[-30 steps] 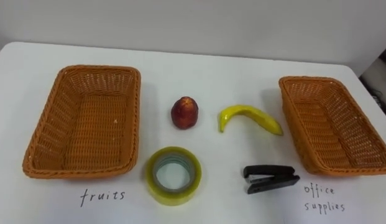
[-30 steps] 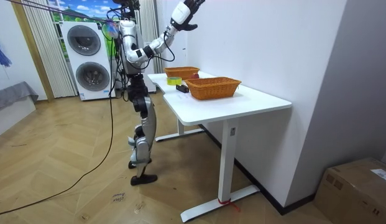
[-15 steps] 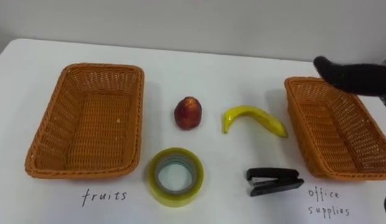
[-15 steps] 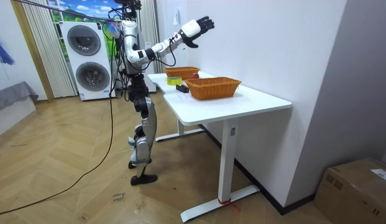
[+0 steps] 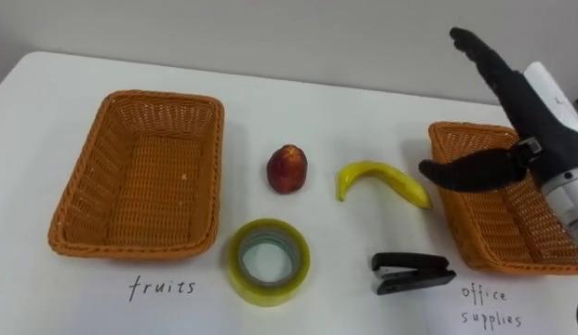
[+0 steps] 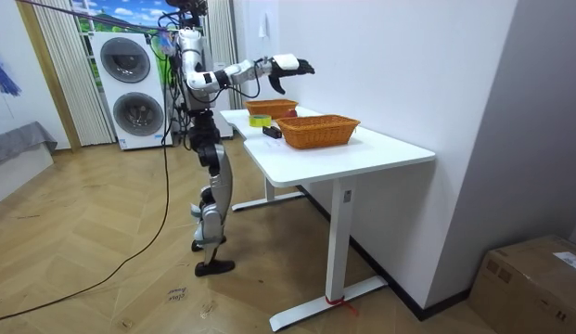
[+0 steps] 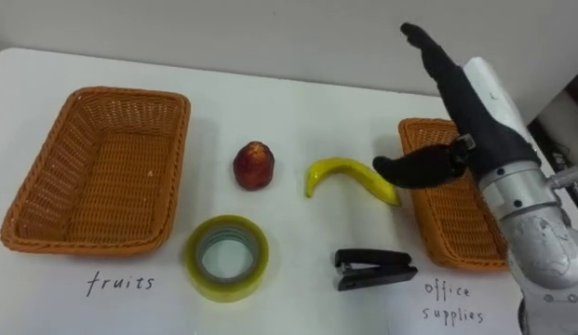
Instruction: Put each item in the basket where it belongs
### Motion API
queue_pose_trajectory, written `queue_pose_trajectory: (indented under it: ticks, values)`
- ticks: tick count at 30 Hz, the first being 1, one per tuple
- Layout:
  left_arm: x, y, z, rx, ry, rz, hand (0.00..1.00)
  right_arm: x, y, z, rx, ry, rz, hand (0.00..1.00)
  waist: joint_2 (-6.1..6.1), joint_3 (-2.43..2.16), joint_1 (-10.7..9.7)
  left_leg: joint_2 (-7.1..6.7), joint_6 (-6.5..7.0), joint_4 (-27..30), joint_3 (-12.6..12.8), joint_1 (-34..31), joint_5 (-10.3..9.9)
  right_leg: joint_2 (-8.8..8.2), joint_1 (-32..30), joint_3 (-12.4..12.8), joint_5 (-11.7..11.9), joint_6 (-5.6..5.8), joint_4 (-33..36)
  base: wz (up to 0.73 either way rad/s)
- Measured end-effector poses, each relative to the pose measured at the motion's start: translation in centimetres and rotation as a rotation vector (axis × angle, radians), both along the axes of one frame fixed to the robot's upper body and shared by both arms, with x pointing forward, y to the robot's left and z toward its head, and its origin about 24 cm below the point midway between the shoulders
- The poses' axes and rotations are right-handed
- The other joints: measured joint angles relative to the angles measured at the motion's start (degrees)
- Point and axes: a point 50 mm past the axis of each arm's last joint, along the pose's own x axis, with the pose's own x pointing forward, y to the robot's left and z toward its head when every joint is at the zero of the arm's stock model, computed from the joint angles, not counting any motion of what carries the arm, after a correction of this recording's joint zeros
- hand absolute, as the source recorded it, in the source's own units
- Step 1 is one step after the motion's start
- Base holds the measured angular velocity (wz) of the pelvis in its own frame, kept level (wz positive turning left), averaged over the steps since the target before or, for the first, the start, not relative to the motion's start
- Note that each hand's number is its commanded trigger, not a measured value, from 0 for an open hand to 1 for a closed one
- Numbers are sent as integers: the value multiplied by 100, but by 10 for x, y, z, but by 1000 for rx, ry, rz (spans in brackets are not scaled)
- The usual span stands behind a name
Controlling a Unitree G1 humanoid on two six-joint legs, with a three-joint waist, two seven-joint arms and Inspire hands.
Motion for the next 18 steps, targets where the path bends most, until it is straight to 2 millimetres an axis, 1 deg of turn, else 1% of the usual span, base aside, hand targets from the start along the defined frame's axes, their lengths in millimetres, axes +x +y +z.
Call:
queue_pose_trajectory:
  ticks: [8, 10, 12, 13, 16, 18]
  values:
    - [5, 1, 0, -1, -1, -24, 0, 2, -2, -12, -7, 115, 41, 0, -11, 4, 17, 2, 5, 7, -9, 11, 3, -2, 6, -20, 3, -4, 11, 0]
    - [9, 4, 1, -5, 5, -53, 0, 3, 3, -17, -11, 156, 78, 0, -32, 17, 9, 3, 5, 20, -49, 13, 3, 0, 4, -41, 3, -5, 1, 4]
    - [11, 4, 2, -5, 6, -67, 0, 3, 5, -24, -11, 201, 103, 0, -37, 20, 14, 2, 5, 28, -55, 17, 3, -4, -2, -51, 3, -5, -2, 4]
    - [13, 3, 1, -8, 3, -73, 0, 3, 7, -28, -10, 227, 117, 0, -44, 36, 24, 0, 5, 48, -62, 5, 3, -7, -7, -58, 3, -5, -2, 3]
    - [19, 3, 1, -22, 3, -98, 0, 3, 12, -32, -11, 271, 154, 0, -51, 40, 19, -4, 5, 91, -124, -51, 3, -12, -28, -97, 3, -5, -5, 6]
    - [20, 2, 1, -23, 1, -102, 0, 2, 12, -34, -9, 285, 162, 0, -51, 45, 22, -4, 5, 101, -129, -61, 3, -15, -31, -118, 3, -5, -8, 6]
